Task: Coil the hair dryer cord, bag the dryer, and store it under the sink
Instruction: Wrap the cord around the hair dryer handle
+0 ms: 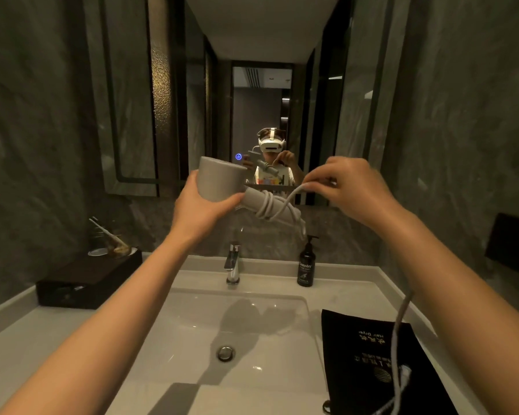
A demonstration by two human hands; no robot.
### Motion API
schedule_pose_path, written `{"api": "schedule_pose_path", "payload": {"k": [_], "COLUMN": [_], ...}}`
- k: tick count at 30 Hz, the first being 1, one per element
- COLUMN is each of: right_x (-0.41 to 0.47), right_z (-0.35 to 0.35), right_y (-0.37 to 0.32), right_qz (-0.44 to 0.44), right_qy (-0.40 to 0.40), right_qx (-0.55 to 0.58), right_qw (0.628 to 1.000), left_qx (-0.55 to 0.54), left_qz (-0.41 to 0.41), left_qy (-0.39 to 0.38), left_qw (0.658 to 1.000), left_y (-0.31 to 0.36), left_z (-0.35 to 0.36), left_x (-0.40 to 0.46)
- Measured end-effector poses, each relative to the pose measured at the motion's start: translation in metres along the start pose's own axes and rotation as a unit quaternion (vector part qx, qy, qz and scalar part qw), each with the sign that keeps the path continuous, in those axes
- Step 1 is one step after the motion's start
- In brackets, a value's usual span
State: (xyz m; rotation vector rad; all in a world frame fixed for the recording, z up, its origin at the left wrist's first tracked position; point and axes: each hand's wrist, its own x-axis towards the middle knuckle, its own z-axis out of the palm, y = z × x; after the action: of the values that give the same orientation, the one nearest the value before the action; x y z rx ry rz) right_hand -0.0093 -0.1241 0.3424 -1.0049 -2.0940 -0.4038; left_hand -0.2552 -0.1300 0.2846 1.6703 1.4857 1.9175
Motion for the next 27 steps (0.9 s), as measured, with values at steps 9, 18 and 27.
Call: {"api": "schedule_pose_path", "payload": {"k": [9, 18, 27], "right_x": [0.006, -0.006, -0.031], "right_z": [0.013, 0.04, 0.04], "right_y": [0.005, -0.006, -0.011], "right_qz": [0.087, 0.186, 0.073], "right_qy": [0.03, -0.027, -0.16], "right_qx": [0.262, 0.411, 0.176], "right_qw": [0.961, 0.892, 0.969], "left_qx": [-0.21, -0.477, -0.27], "left_qz": [-0.045, -0.204, -0.144], "left_qy": [-0.181, -0.084, 0.155], "left_qw": [0.96, 0.851, 0.939], "left_y": [0.016, 0.027, 0.016], "left_z": [-0.007, 0.013, 0.005], "left_x": [-0.013, -0.011, 0.018]}}
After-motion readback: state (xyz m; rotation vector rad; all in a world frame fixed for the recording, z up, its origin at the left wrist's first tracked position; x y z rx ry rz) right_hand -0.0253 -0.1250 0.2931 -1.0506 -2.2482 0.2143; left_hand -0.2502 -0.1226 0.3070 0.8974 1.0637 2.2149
